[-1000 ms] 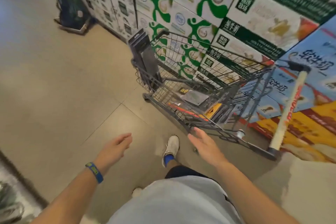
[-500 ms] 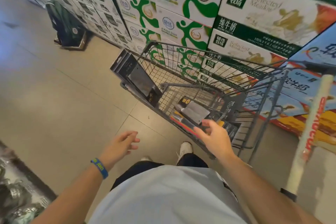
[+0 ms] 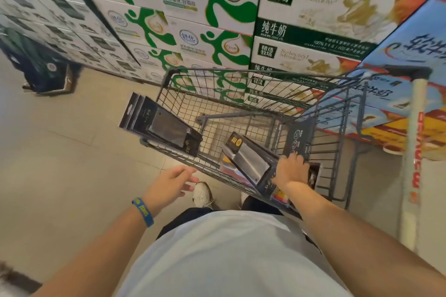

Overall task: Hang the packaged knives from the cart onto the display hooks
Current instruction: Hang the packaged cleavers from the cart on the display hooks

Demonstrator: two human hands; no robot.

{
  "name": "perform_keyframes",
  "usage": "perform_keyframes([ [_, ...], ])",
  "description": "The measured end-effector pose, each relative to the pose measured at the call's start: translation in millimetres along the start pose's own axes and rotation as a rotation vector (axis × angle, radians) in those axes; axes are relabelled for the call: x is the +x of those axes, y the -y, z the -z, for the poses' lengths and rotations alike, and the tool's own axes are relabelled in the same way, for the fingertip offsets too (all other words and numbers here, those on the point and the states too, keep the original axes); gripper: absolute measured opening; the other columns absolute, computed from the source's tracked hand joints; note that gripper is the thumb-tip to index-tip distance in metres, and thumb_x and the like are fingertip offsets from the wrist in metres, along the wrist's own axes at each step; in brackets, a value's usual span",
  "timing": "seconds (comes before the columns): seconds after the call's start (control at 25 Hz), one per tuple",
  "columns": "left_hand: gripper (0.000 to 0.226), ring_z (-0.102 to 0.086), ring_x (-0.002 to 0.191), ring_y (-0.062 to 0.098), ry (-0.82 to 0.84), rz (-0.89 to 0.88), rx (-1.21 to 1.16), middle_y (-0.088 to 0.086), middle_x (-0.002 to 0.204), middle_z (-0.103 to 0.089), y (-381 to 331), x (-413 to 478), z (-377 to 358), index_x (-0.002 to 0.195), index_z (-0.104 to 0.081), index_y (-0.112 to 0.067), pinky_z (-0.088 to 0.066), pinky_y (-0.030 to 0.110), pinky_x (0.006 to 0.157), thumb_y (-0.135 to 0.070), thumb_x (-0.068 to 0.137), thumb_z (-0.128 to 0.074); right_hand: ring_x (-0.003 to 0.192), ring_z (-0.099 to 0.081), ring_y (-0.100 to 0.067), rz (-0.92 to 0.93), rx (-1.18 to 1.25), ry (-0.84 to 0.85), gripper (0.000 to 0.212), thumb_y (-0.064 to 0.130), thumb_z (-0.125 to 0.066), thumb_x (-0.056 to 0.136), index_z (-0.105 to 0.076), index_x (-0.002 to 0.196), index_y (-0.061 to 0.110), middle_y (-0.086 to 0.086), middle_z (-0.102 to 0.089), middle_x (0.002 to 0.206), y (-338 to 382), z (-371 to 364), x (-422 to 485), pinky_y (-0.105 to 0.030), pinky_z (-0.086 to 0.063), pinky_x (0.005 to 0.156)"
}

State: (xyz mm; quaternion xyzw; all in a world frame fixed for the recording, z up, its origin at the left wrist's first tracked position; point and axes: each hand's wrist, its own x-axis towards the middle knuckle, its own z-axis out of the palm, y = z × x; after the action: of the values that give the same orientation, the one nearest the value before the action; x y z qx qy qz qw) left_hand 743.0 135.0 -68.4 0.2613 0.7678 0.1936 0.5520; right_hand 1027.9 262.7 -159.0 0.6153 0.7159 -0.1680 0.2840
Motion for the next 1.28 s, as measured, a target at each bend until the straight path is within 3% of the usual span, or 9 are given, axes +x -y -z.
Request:
perform_keyframes([
  [0.12,0.022,-0.072,0.080,0.009,0.039,-0.024,0.037,-0.011,0.092,-0.075,-4.7,16.0,4.1,0.103,-0.068,-0.032,-0.054,0.029,0.074,-0.044,0.098,-0.050,0.125,-0.047,-0.033,-0.003,0.015,-0.027,0.038,0.024,-0.066,0.097,-0.055,0.132,0.010,-0.015,-0.047,0.136,7.4,4.1,-1.9,-0.042,-0.046,0.099],
  [0.2,0.022,-0.072,0.081,0.008,0.064,-0.038,0.054,-0.013,0.093,-0.075,-7.7,23.8,7.1,0.103,-0.068,-0.031,-0.055,0.030,0.076,-0.044,0.099,-0.050,0.122,-0.049,-0.036,-0.023,0.134,-0.009,0.049,0.026,-0.072,0.093,-0.051,0.134,0.009,-0.016,-0.045,0.137,4.2,6.0,-3.3,-0.041,-0.048,0.099],
  [0.36,0.022,-0.072,0.084,0.010,0.096,-0.036,0.070,-0.012,0.094,-0.075,-12.7,35.5,15.6,0.104,-0.068,-0.032,-0.054,0.030,0.077,-0.042,0.100,-0.049,0.112,-0.063,-0.036,-0.109,0.485,0.133,0.049,0.028,-0.080,0.088,-0.058,0.127,0.010,-0.015,-0.066,0.124,-15.6,15.3,2.4,-0.040,-0.053,0.090],
  [0.48,0.023,-0.072,0.085,0.009,0.098,-0.039,0.087,-0.010,0.096,-0.075,-16.3,40.8,24.7,0.105,-0.067,-0.031,-0.054,0.031,0.078,-0.042,0.100,-0.048,0.114,-0.063,-0.035,-0.091,0.402,0.180,0.044,0.026,-0.076,0.090,-0.063,0.128,0.009,-0.015,-0.068,0.124,-14.4,21.9,12.6,-0.040,-0.055,0.092],
  [0.72,0.025,-0.071,0.091,0.015,0.084,-0.009,0.081,-0.009,0.100,-0.074,-16.7,44.8,33.5,0.108,-0.066,-0.030,-0.052,0.029,0.076,-0.043,0.101,-0.046,0.133,-0.042,-0.033,-0.064,-0.088,0.072,0.044,0.028,-0.058,0.099,-0.055,0.138,0.007,-0.014,-0.048,0.143,21.5,4.7,6.6,-0.045,-0.043,0.105],
  [0.92,0.026,-0.071,0.089,0.011,0.085,-0.003,0.080,-0.009,0.099,-0.073,-6.7,44.2,28.9,0.107,-0.066,-0.030,-0.051,0.026,0.074,-0.043,0.102,-0.045,0.128,-0.048,-0.033,-0.052,-0.098,0.045,0.048,0.031,-0.063,0.098,-0.051,0.139,0.008,-0.015,-0.053,0.138,26.5,5.8,8.9,-0.043,-0.046,0.103],
  [1.04,0.025,-0.072,0.086,0.011,0.079,-0.003,0.078,-0.010,0.098,-0.074,-2.1,45.7,25.5,0.107,-0.067,-0.031,-0.052,0.026,0.073,-0.042,0.102,-0.045,0.115,-0.057,-0.037,-0.054,0.176,0.102,0.059,0.034,-0.082,0.084,-0.050,0.130,0.014,-0.016,-0.053,0.131,20.5,7.2,11.6,-0.043,-0.052,0.091],
  [1.16,0.024,-0.072,0.084,0.008,0.087,0.000,0.084,-0.015,0.094,-0.075,-0.8,46.9,21.4,0.104,-0.067,-0.035,-0.053,0.025,0.073,-0.043,0.102,-0.044,0.093,-0.061,-0.027,-0.134,0.635,0.108,0.038,0.027,-0.084,0.082,-0.059,0.111,0.022,-0.002,-0.061,0.103,-1.8,5.5,18.8,-0.033,-0.047,0.074],
  [1.28,0.023,-0.072,0.081,0.005,0.087,-0.003,0.074,-0.020,0.091,-0.074,-2.8,46.9,19.7,0.102,-0.067,-0.036,-0.052,0.025,0.072,-0.044,0.101,-0.045,0.084,-0.063,-0.022,-0.213,0.845,0.179,0.019,0.030,-0.077,0.088,-0.059,0.087,0.026,-0.001,-0.064,0.092,-14.5,2.7,17.5,-0.033,-0.051,0.066],
])
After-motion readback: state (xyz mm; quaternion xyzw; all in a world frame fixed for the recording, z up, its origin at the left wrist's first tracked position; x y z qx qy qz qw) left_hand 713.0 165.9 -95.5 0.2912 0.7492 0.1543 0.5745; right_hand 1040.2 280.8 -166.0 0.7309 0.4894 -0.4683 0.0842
